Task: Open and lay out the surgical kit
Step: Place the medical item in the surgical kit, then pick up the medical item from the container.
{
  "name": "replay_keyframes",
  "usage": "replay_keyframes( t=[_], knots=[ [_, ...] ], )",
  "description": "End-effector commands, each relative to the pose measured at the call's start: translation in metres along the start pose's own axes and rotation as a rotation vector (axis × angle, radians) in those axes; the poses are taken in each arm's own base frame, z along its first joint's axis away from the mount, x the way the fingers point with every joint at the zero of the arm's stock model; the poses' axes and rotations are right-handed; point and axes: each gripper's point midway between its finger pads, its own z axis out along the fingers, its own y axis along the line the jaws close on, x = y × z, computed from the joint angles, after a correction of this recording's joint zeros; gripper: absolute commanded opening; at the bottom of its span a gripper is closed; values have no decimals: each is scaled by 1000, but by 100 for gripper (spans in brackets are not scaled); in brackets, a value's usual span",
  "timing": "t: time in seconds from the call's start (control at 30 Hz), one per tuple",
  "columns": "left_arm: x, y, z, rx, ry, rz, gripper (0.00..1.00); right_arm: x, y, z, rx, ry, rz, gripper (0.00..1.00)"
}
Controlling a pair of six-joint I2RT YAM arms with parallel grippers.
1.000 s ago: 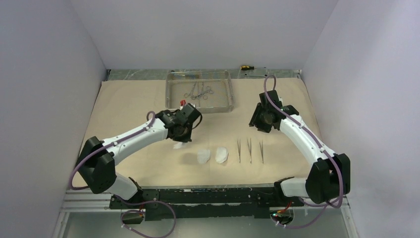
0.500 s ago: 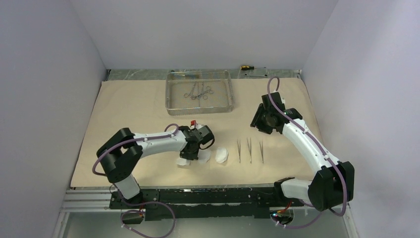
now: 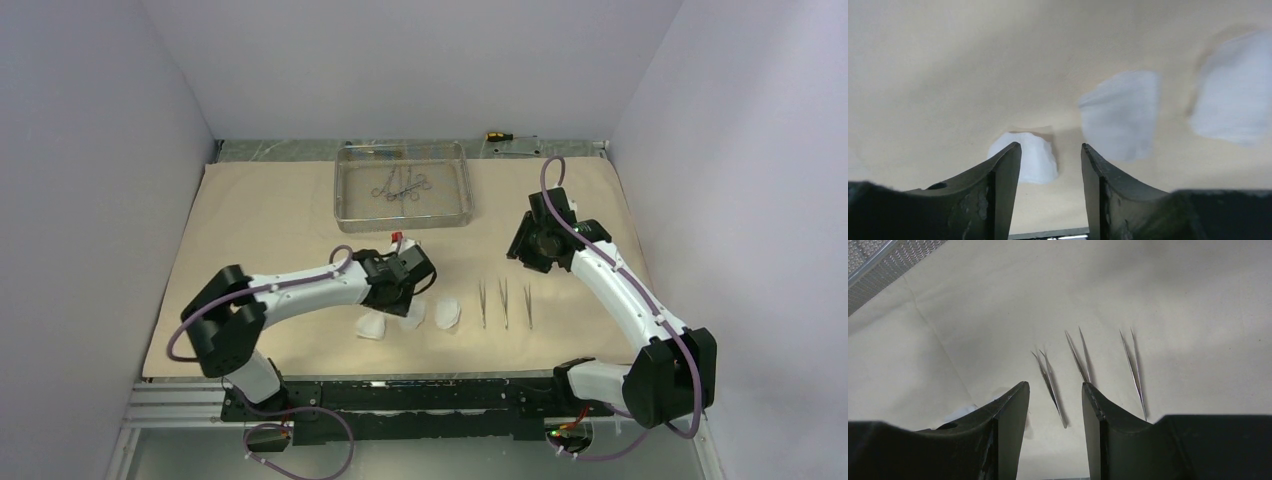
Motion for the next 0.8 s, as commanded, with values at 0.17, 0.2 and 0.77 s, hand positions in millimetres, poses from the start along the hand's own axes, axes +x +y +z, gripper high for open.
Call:
replay_keyframes(
  t=[0.17, 0.2, 0.77],
  knots=[
    [-119, 13, -99, 77, -419, -69, 69, -35, 20, -13, -57, -108, -12, 47],
    [-130, 18, -102, 75, -437, -82, 72, -37, 24, -12, -71, -108, -18, 47],
    [-298, 105, -14, 173, -415, -155, 62, -76, 68, 4, -141, -158, -118, 47]
  ],
)
